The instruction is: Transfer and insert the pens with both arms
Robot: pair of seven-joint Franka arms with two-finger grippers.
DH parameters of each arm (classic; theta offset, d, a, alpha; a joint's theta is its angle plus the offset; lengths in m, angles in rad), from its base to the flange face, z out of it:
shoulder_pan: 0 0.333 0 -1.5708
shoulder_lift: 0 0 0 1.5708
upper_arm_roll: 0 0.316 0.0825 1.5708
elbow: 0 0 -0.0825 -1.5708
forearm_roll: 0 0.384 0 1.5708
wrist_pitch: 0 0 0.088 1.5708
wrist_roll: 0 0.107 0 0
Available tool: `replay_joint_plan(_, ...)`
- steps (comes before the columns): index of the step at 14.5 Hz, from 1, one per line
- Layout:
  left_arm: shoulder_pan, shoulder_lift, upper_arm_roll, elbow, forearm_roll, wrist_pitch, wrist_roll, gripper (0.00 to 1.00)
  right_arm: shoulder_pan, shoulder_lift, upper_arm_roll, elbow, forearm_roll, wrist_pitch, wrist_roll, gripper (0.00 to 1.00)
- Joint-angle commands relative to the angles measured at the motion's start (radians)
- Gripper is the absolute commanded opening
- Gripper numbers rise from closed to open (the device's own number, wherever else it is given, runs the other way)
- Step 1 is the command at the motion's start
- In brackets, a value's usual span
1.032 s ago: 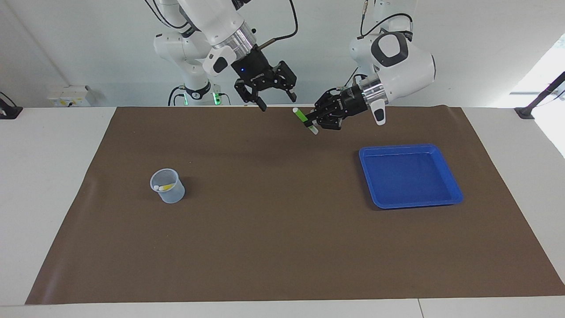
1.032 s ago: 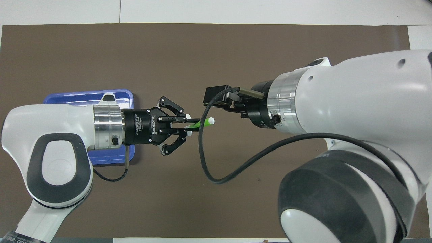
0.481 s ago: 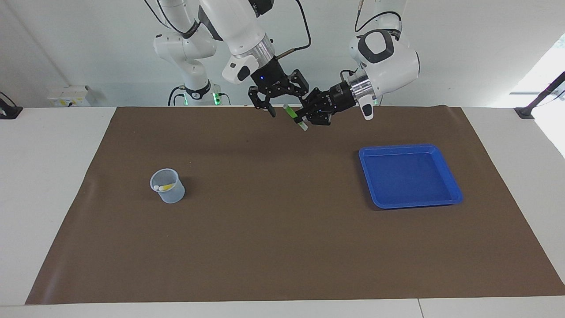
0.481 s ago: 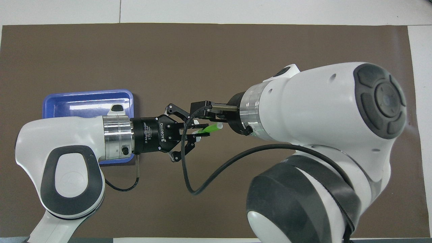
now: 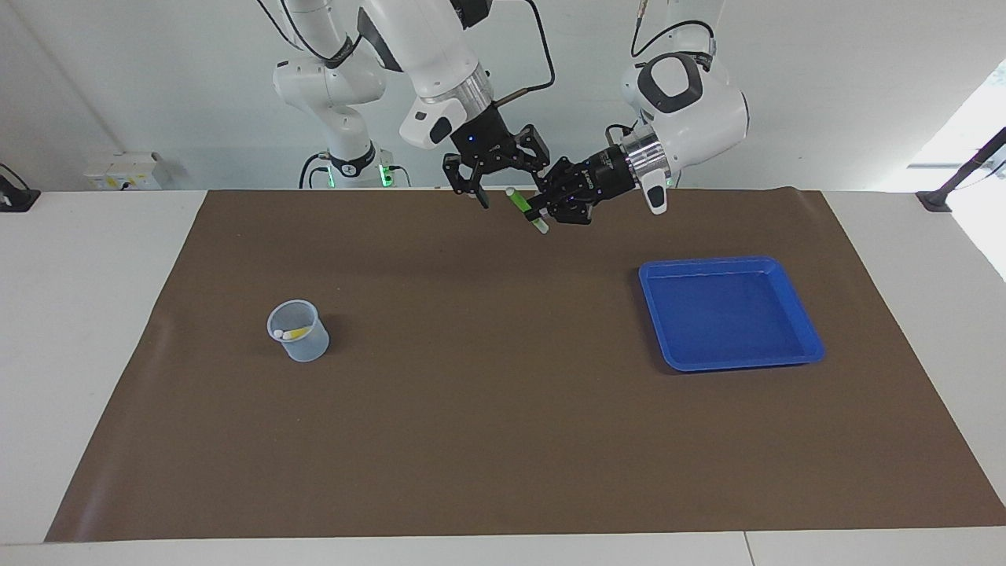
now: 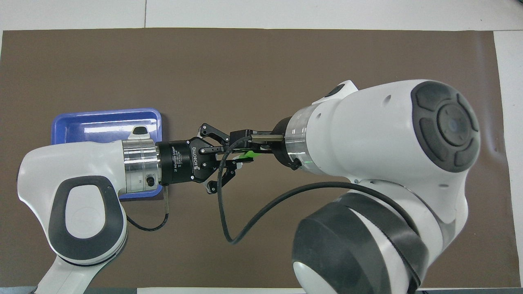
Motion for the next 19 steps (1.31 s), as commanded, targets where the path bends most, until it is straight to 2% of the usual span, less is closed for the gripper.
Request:
replay_joint_plan(1,-0.018,-0.039,0.012,-0.037,-0.031,0.028,-0.012,0.0,-0.013,-0.007,0.02,-0.004,-0.016,-0.012,-0.016,0.94)
replay_joint_plan(2,-0.018,-0.039,0.012,-0.037,-0.031,0.028,-0.012,0.0,-0.013,-0.007,0.021,-0.003,-0.016,-0.012,-0.016,0.7)
replay_joint_plan(3,-0.018,-0.039,0.011,-0.037,-0.031,0.028,-0.012,0.0,-0.013,-0.007,0.021,-0.001,-0.016,-0.015,-0.014,0.16)
replay_joint_plan(4,-0.018,-0.039,0.012,-0.037,-0.033,0.028,-0.012,0.0,-0.013,-0.007,0.02,-0.001,-0.016,-0.015,-0.016,0.0)
replay_joint_plan(15,-0.018,-0.038,0.011,-0.037,-0.051,0.052,-0.014,0.0,-0.014,-0.002,0.02,0.003,-0.039,0.026,-0.016,0.0)
replay_joint_plan(16,-0.018,-0.036,0.012,-0.035,-0.051,0.054,-0.012,0.99,-0.014,0.0,0.018,0.003,-0.045,0.026,-0.016,0.0)
replay_joint_plan(19,-0.018,-0.038,0.012,-0.035,-0.051,0.058,-0.023,1.0,-0.024,0.0,0.003,-0.006,-0.063,0.024,-0.06,0.0)
